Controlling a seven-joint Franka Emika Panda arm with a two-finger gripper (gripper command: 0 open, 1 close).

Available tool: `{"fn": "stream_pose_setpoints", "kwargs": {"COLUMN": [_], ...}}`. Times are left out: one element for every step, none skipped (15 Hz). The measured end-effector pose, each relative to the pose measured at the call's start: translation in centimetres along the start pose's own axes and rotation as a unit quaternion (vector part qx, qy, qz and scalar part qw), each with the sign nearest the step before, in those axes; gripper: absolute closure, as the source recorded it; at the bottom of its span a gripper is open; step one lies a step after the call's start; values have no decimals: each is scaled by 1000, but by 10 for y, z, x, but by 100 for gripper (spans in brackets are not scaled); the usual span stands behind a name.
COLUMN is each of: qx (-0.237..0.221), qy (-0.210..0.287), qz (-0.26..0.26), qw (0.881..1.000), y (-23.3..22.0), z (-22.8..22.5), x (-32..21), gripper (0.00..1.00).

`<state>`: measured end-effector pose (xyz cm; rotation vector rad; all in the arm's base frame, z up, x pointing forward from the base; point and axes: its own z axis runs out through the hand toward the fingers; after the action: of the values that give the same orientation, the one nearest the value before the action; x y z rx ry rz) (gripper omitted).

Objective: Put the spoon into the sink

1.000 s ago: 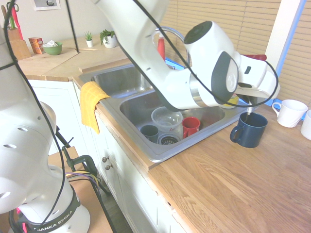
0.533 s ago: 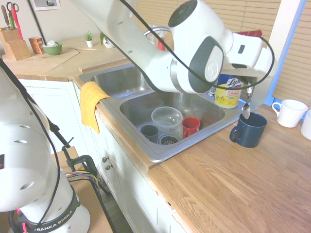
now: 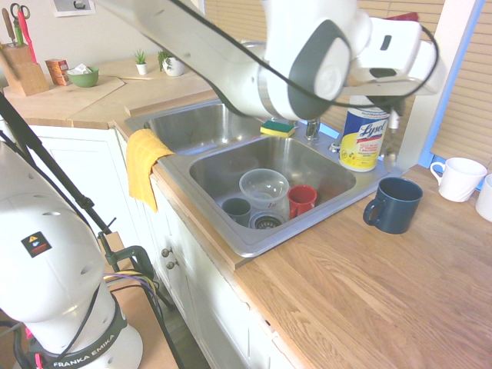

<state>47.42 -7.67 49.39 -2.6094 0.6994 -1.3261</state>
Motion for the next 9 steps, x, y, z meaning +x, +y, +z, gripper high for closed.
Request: {"fn": "stream_pose_setpoints", "kwargs": {"qx": [2, 0, -6, -11, -14, -16, -18, -19, -24], "qy": [-9, -15, -17, -18, -18, -18, -17, -18, -21], "qz": [-29, -54, -76, -97, -115, -132, -149, -167, -183], "qw": [1000, 998, 997, 995, 993, 991, 988, 986, 983], "y": [-16, -30, -37, -46, -59, -71, -85, -101, -113], "z": [3, 7, 11, 12, 12, 10, 8, 5, 4], "x": [-12, -26, -39, -52, -66, -79, -93, -111, -129], "gripper": [100, 100, 100, 100, 100, 100, 100, 100, 100]}}
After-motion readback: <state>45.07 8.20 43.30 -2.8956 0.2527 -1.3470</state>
